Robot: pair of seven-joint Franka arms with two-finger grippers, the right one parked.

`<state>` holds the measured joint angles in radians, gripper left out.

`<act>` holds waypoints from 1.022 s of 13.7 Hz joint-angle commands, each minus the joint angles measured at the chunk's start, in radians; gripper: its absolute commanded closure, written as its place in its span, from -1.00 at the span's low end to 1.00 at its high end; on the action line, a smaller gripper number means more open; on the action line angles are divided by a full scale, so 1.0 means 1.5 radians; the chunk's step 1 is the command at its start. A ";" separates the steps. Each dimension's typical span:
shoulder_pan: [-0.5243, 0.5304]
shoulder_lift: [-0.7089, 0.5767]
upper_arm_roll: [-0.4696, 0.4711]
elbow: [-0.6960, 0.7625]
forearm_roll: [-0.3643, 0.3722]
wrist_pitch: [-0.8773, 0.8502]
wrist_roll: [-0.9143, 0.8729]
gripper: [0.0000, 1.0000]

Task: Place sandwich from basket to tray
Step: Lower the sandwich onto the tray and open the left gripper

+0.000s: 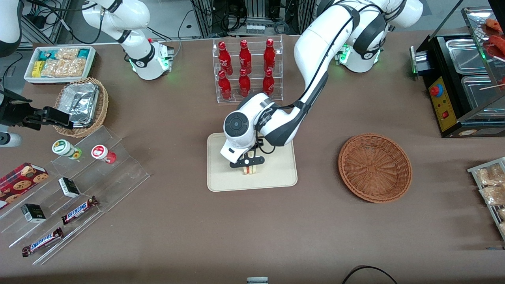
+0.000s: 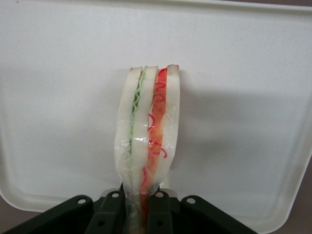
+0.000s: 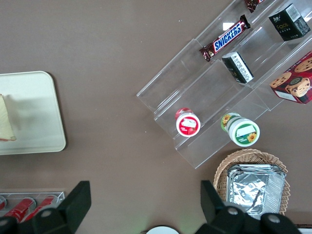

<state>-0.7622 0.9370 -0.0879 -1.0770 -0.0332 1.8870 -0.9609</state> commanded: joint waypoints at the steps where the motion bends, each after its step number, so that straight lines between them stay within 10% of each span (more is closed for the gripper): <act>1: -0.010 0.021 0.008 0.030 0.010 0.000 -0.024 1.00; 2: -0.010 0.020 0.008 0.030 0.010 0.001 -0.024 1.00; 4: -0.010 0.020 0.008 0.030 0.012 0.001 -0.023 -0.99; 14: 0.005 -0.089 -0.001 0.029 0.023 -0.097 -0.016 -1.00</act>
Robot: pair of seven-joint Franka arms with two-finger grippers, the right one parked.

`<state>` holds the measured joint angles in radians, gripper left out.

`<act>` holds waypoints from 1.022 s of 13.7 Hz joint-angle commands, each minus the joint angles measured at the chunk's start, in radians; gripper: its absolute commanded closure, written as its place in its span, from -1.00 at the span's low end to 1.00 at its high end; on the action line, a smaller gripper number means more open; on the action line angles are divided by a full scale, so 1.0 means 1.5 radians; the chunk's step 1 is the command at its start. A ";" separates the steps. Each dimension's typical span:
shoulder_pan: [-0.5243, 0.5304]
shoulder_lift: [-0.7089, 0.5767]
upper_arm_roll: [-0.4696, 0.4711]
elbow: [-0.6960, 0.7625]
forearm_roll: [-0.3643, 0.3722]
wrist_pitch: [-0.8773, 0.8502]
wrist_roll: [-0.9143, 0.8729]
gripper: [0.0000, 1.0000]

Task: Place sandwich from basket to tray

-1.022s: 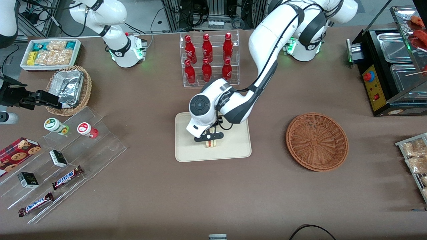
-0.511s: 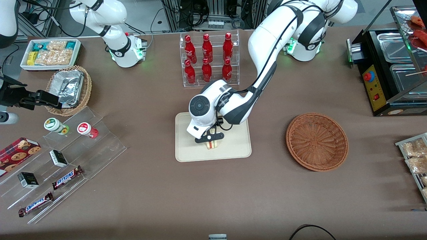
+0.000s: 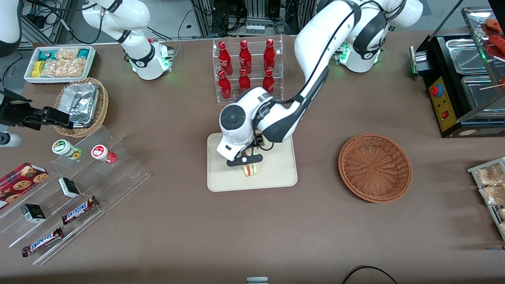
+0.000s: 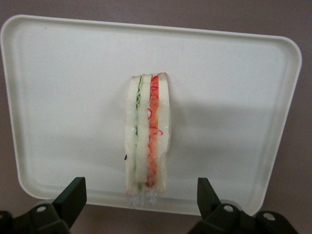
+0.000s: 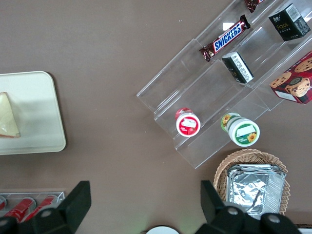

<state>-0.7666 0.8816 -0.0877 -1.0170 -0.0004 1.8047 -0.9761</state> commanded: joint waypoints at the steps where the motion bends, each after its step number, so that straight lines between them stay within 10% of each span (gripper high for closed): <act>1: 0.008 -0.066 -0.001 -0.011 -0.001 -0.060 -0.006 -1.00; 14: 0.224 -0.285 0.005 -0.191 0.005 -0.154 0.521 -1.00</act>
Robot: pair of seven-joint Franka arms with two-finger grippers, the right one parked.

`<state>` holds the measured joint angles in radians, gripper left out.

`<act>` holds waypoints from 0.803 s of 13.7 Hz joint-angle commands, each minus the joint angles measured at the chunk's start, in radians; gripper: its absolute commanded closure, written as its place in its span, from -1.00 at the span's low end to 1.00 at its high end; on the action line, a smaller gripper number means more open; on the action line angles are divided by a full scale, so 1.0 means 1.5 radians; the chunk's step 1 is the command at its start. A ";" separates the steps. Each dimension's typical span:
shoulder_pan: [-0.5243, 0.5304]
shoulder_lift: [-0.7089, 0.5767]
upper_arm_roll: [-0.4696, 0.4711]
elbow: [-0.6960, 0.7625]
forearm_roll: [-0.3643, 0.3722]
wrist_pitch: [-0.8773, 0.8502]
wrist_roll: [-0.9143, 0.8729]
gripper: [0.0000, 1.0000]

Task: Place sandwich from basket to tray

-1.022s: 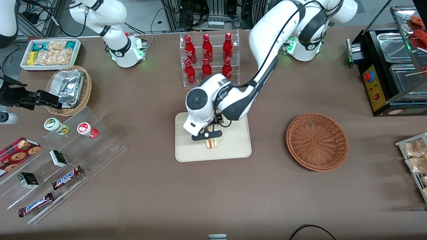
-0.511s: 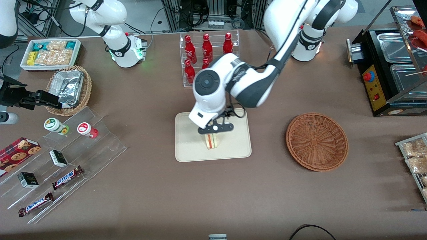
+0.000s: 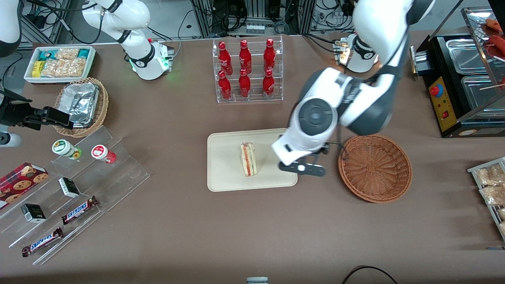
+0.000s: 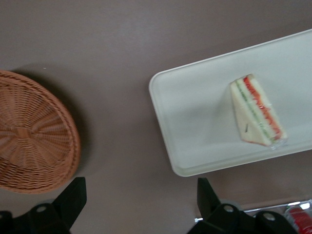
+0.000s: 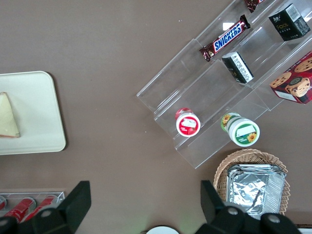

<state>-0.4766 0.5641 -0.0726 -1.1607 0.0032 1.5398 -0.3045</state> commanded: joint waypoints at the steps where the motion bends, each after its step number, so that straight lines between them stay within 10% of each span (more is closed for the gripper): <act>1: 0.052 -0.089 -0.005 -0.110 0.003 0.024 0.107 -1.00; 11: 0.192 -0.278 -0.004 -0.278 0.002 -0.006 0.233 -1.00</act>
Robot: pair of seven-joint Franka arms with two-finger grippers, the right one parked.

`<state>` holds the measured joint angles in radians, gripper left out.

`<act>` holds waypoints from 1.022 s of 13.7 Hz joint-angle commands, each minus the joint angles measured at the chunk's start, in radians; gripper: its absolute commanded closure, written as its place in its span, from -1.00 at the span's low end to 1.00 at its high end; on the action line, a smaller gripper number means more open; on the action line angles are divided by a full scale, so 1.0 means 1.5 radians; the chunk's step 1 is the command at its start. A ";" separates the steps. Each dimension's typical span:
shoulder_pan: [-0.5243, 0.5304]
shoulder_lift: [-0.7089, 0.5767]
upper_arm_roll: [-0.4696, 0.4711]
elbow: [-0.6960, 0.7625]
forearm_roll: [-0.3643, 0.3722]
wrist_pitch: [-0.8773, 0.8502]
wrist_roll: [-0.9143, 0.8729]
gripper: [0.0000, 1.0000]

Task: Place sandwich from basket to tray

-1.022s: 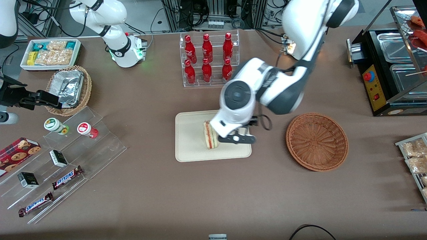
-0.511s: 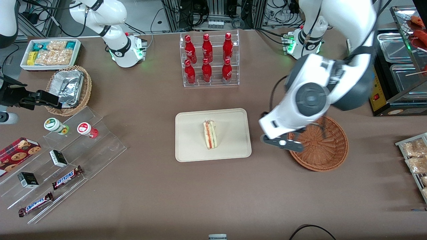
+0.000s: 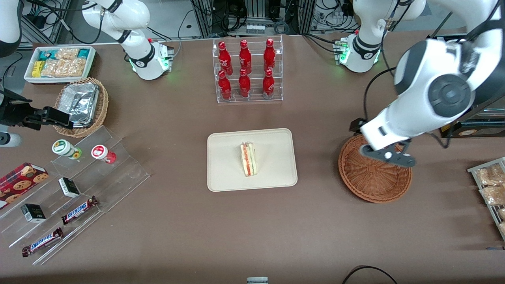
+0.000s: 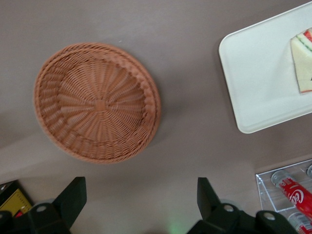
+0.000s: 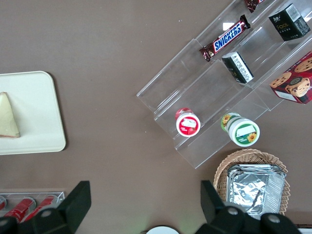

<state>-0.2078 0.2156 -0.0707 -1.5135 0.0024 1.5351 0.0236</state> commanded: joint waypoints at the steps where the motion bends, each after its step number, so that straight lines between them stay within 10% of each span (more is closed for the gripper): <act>1: 0.015 -0.056 -0.004 -0.047 0.004 -0.015 0.015 -1.00; 14: 0.161 -0.103 -0.009 0.007 -0.007 -0.136 0.014 -1.00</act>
